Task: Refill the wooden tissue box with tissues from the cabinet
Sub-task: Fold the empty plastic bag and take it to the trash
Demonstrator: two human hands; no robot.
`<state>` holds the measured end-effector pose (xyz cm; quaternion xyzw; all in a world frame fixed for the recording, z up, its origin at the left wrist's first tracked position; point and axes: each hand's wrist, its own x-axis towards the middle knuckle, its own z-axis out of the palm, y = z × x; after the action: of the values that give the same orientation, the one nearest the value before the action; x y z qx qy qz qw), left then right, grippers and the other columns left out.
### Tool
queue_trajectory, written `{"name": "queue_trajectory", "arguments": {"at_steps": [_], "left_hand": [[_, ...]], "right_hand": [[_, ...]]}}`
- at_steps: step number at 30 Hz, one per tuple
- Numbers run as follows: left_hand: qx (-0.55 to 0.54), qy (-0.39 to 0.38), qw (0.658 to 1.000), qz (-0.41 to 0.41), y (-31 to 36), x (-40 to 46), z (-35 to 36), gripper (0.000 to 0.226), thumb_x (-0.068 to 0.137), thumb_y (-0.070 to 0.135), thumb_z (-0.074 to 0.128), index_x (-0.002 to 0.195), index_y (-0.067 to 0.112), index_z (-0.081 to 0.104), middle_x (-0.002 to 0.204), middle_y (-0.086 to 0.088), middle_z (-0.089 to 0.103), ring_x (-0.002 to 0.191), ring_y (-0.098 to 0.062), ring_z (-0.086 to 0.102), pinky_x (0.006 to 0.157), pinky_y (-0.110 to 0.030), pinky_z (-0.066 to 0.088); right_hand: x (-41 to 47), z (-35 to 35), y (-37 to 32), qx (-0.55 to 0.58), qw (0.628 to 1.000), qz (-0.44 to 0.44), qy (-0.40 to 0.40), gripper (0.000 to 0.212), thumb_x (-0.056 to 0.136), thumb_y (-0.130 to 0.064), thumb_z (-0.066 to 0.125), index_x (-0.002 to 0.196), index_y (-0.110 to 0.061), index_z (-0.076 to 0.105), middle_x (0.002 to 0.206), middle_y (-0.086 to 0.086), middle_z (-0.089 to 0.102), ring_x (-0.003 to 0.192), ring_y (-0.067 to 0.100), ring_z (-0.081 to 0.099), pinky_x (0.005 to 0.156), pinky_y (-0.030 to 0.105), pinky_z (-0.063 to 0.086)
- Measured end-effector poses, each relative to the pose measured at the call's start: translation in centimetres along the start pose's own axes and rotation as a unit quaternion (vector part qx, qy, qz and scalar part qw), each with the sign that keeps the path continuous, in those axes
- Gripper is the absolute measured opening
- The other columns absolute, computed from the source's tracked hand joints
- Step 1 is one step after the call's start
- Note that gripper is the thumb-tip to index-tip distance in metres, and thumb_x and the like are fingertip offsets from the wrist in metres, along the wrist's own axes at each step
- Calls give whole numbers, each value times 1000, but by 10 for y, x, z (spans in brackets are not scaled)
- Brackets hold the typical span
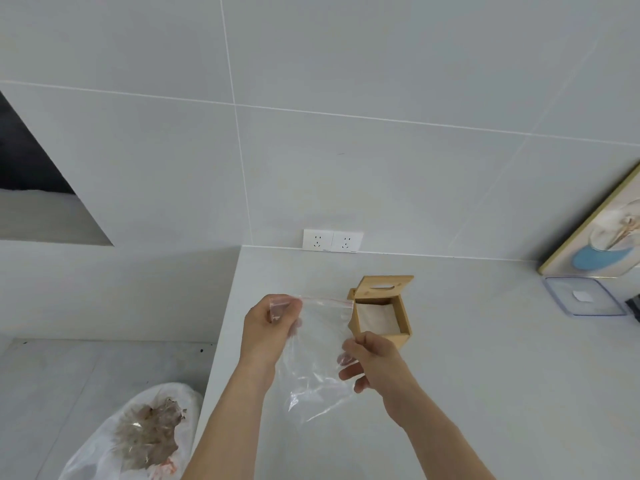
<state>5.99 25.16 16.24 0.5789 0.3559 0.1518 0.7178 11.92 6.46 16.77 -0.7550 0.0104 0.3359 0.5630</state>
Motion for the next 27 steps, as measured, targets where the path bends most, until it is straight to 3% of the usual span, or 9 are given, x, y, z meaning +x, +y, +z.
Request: {"name": "queue_trajectory", "arguments": {"at_steps": [4,8,9,12,14,17,20,24,27], "left_hand": [[81,26,996,-32,-8,-10,-2,32,85,48,76,111,30,69,105,5,70,98,-17,70,91,-38,56],[178,4,982,-59,-18,-21,-6,27,87,47,73,103,26,77,107,9,72,103,-14,66,93,-34,52],[186,1,980,-66,-18,-23,-5,25,88,44,72,101,24,78,103,9,73,99,-16,66,89,-34,53],[149,0,984,-94,-12,-29,5,23,88,38,72,99,19,77,70,3,65,60,-20,58,59,-30,48],[81,-12,989,-123,-5,-35,14,24,89,38,72,101,18,74,58,0,67,49,-21,64,48,-26,52],[12,-35,990,-138,1,-46,30,35,87,48,74,95,13,72,85,-4,82,77,-24,80,63,-32,64],[15,-10,993,-113,0,-49,44,34,86,43,76,78,11,66,98,-9,79,95,-24,78,83,-38,65],[-16,62,996,-55,-1,-53,55,43,88,23,75,54,17,49,84,-14,73,86,-25,71,88,-35,62],[-32,118,992,-27,-4,-56,57,27,84,19,77,71,5,58,89,-22,73,82,-23,70,78,-31,61]], "right_hand": [[-2,-3,1,45,999,-6,28,13,90,-21,62,91,-8,67,87,12,76,68,22,73,56,31,55],[-1,-7,-1,58,997,-22,53,14,90,-21,62,89,-9,68,87,9,76,73,21,73,58,29,55],[0,-8,-1,61,997,-23,52,14,90,-20,62,88,-8,69,87,10,76,74,21,73,58,28,55],[4,-14,-2,73,996,-27,45,18,88,-23,64,87,-7,71,90,12,76,77,21,72,59,27,57],[7,-19,-5,81,995,-27,46,28,87,-34,67,87,-6,71,91,11,76,82,23,73,61,27,58],[12,-28,-9,82,995,-25,53,43,84,-51,67,86,-9,73,89,7,76,84,22,73,65,29,61],[20,-38,-12,83,994,-33,66,42,87,-45,66,80,-4,71,90,10,76,80,20,74,71,32,63],[28,-44,-18,132,989,-9,66,32,86,-36,72,72,-9,64,89,12,75,72,18,77,66,27,61],[31,-37,-21,204,978,42,-19,28,88,-27,72,96,-1,63,100,15,69,77,29,77,73,35,63]]}}
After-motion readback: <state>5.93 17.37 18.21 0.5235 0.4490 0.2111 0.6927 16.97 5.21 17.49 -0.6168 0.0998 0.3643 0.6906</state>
